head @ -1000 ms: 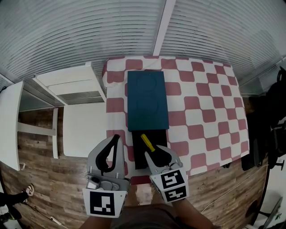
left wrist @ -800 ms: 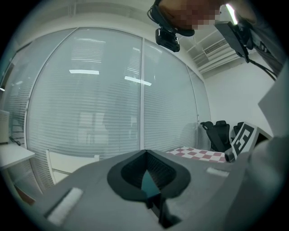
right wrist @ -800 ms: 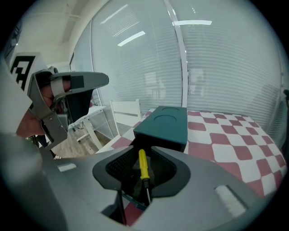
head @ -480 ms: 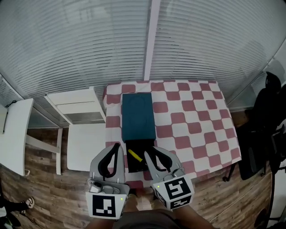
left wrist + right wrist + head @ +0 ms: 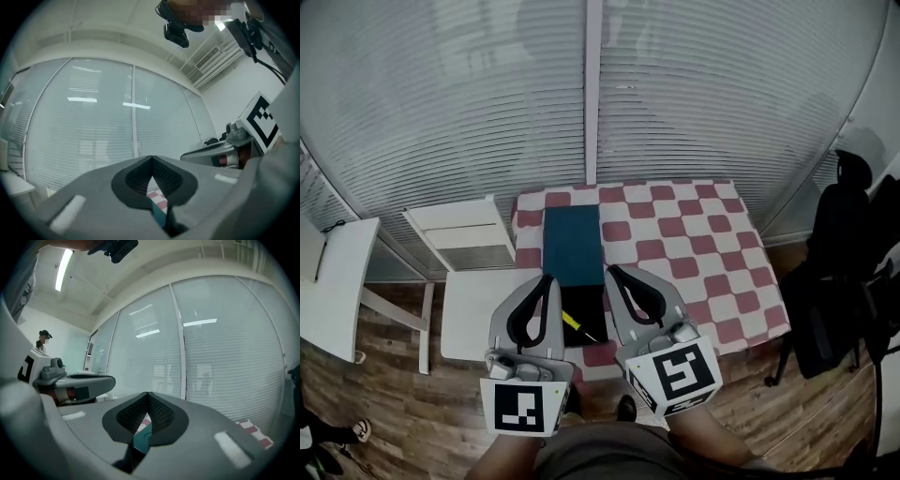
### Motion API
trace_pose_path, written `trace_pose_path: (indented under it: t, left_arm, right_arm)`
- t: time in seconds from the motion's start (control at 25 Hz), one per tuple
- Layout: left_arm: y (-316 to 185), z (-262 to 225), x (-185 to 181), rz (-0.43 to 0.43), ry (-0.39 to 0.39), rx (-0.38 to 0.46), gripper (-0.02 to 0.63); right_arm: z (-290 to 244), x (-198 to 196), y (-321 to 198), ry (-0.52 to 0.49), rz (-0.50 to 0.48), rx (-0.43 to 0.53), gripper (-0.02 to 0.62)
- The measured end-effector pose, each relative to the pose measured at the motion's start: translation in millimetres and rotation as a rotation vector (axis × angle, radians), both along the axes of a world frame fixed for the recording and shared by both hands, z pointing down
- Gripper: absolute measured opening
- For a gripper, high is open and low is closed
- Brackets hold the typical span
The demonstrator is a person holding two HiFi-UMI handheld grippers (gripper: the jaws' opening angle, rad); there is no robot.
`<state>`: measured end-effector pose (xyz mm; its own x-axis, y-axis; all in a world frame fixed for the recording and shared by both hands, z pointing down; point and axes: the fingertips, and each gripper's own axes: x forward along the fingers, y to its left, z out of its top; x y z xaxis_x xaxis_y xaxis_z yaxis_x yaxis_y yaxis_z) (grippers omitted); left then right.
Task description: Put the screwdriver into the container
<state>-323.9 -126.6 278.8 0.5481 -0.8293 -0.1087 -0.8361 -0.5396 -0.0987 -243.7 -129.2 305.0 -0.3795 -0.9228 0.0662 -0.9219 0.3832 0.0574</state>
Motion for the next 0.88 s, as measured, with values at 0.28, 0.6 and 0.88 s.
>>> trace_pose_path:
  t: [0.28, 0.6, 0.88]
  left_arm:
    - [1.6, -12.5, 5.0, -0.026, -0.012, 0.034, 0.0]
    - [1.2, -18.4, 9.4, -0.03, -0.027, 0.063, 0.0]
    - [-0.6, -19.3, 12.7, -0.022, -0.029, 0.062, 0.0]
  right_arm:
    - [-15.5, 7.3, 8.3, -0.004, -0.006, 0.049, 0.025]
    - [-20.4, 9.4, 9.7, 0.012, -0.011, 0.073, 0.023]
    - [-21.8, 8.5, 8.8, 0.011, -0.018, 0.071, 0.025]
